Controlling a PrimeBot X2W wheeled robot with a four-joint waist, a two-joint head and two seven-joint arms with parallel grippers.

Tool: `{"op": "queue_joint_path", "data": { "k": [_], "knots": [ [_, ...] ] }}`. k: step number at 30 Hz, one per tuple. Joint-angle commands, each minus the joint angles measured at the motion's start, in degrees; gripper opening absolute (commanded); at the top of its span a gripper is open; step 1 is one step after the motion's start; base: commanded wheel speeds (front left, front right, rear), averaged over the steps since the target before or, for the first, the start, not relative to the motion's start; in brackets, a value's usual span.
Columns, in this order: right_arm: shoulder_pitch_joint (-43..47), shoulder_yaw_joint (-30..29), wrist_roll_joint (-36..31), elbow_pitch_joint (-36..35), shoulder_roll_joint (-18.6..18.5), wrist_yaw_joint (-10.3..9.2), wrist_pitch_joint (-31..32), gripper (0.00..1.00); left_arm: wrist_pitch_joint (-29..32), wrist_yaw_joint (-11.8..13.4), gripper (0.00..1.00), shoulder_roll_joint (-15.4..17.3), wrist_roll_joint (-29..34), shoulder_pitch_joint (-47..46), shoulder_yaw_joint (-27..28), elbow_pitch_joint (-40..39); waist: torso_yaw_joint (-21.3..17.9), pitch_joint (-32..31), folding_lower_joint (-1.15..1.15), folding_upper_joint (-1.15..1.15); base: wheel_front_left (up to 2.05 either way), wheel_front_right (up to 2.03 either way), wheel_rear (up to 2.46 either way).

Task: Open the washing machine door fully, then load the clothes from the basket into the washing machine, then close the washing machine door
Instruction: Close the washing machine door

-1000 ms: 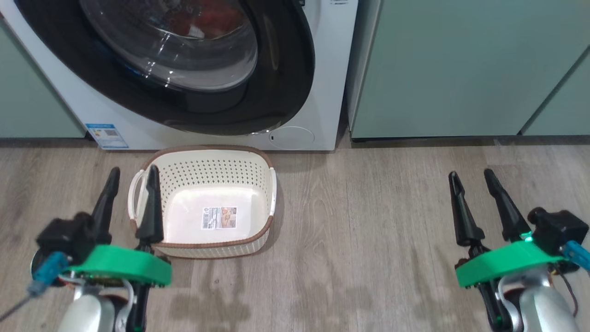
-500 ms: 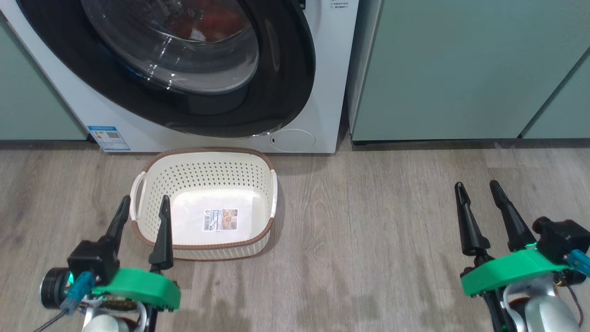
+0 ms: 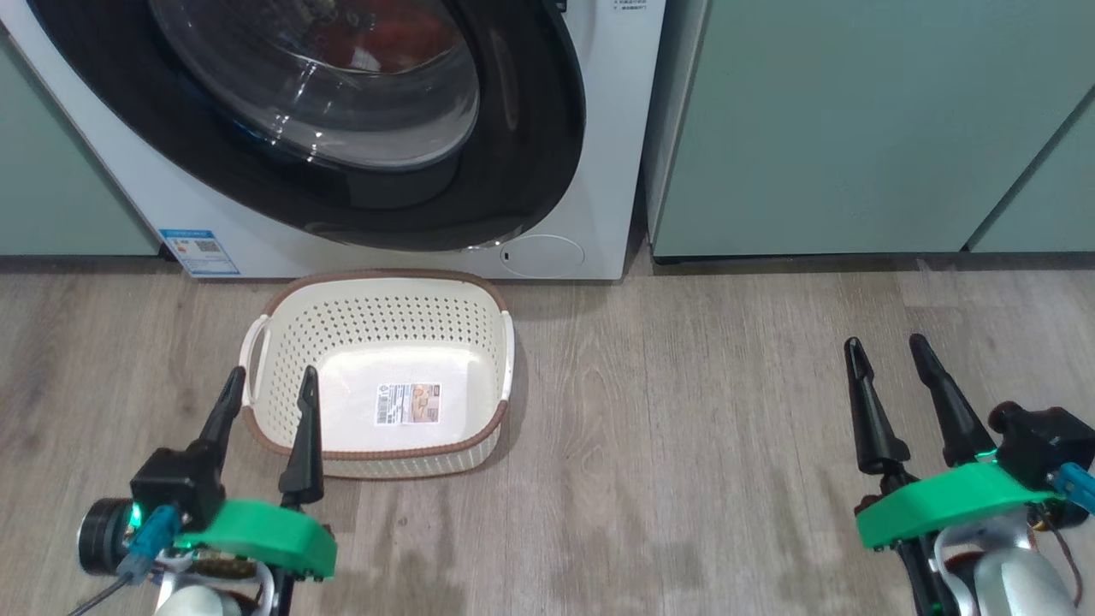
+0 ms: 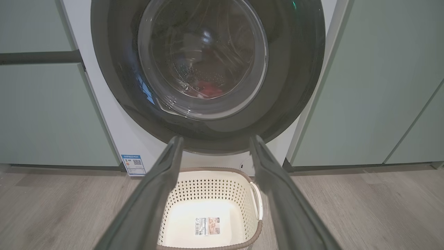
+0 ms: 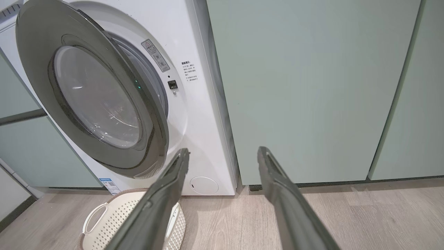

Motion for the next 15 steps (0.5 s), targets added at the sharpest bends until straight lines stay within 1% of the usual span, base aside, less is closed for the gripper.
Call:
{"op": "queue_joint_path", "data": {
  "k": [1, 15],
  "knots": [
    [-1.1, 1.2, -0.2, -2.2, -0.3, 0.0, -0.1, 1.0, -0.5, 0.3, 1.0, 1.4, -0.1, -2.7, 1.7, -1.7, 0.0, 0.1, 0.0, 0.0, 0.0, 0.0, 0.0],
    [-1.4, 1.2, 0.0, -1.8, -0.3, 0.0, -0.7, 1.0, -0.5, 0.7, 1.0, 2.1, 0.1, -3.4, 1.4, -1.4, -0.2, 0.7, 0.0, 0.0, 0.0, 0.0, 0.0]
  ]
}}
